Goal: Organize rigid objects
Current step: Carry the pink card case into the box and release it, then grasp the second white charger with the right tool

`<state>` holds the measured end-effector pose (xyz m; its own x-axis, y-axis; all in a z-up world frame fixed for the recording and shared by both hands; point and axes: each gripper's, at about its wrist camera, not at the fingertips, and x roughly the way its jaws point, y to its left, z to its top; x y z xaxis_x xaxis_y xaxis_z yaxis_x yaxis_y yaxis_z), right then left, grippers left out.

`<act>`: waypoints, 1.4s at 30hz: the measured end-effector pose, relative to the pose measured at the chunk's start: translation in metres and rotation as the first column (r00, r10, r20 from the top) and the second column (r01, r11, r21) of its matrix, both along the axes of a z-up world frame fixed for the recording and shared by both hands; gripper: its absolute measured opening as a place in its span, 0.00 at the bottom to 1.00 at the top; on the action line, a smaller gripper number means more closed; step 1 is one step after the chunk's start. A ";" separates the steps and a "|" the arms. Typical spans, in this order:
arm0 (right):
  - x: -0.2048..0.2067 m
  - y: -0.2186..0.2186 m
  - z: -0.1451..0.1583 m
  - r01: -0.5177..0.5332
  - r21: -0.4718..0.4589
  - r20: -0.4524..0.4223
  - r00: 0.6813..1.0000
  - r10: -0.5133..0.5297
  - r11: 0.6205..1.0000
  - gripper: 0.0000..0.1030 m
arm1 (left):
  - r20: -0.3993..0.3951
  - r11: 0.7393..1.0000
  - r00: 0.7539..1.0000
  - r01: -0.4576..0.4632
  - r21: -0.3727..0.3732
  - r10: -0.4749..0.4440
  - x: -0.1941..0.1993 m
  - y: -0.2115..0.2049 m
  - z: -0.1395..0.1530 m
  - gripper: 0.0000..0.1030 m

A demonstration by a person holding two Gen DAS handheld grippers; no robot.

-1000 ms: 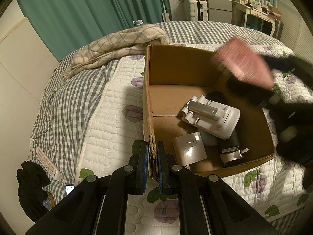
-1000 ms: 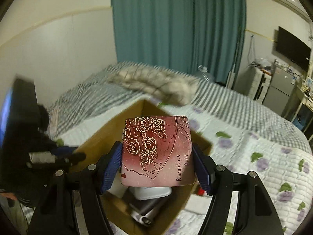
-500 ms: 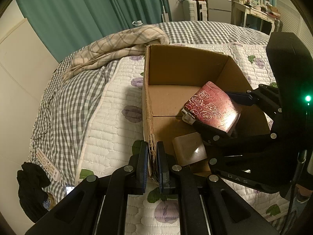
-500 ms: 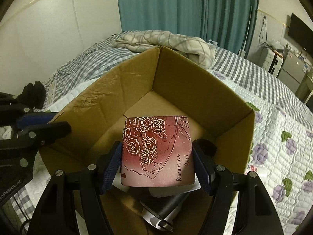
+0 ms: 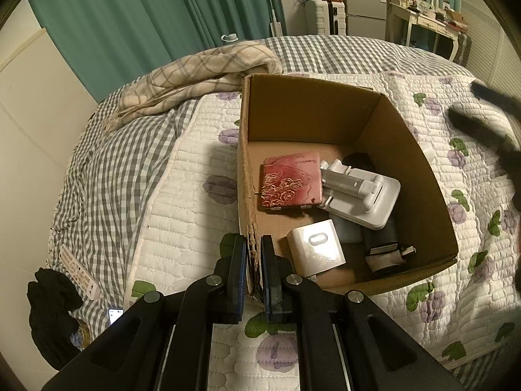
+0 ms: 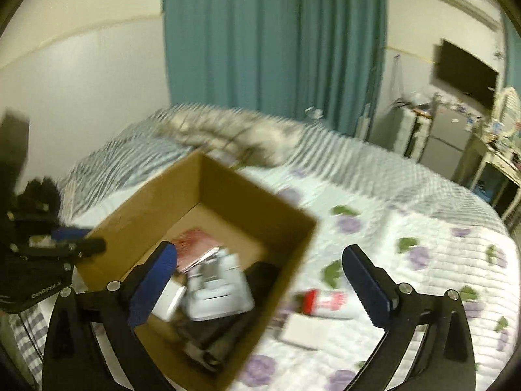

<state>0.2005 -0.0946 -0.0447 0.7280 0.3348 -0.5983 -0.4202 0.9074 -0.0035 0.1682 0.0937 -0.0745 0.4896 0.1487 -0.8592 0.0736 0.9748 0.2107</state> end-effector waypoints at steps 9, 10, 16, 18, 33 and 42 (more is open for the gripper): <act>0.002 -0.088 0.027 0.183 -0.025 0.076 0.981 -0.181 0.983 1.00 | 0.001 1.000 1.000 -0.001 0.008 0.001 -0.001 0.000 0.000 0.07; 0.002 -0.095 0.024 0.195 -0.029 0.069 0.979 -0.193 0.980 1.00 | 0.002 1.000 1.000 -0.002 0.008 0.002 -0.001 0.000 0.000 0.07; 0.000 -0.111 -0.019 0.221 -0.036 0.005 0.975 -0.221 0.975 1.00 | 0.001 1.000 1.000 -0.002 0.020 0.002 -0.002 -0.001 0.000 0.07; 0.001 -0.107 -0.036 0.217 -0.059 -0.015 0.976 -0.219 0.974 1.00 | 0.001 1.000 1.000 -0.001 0.021 0.001 -0.003 -0.001 0.000 0.07; 0.016 -0.038 -0.140 -0.054 -0.234 -0.251 0.968 -0.006 0.971 1.00 | 0.001 1.000 1.000 0.000 0.024 0.000 -0.003 -0.001 0.001 0.07; 0.033 -0.032 -0.158 -0.107 -0.186 -0.314 0.948 0.044 0.977 0.95 | 0.002 1.000 1.000 -0.001 0.026 0.001 -0.003 -0.001 0.001 0.07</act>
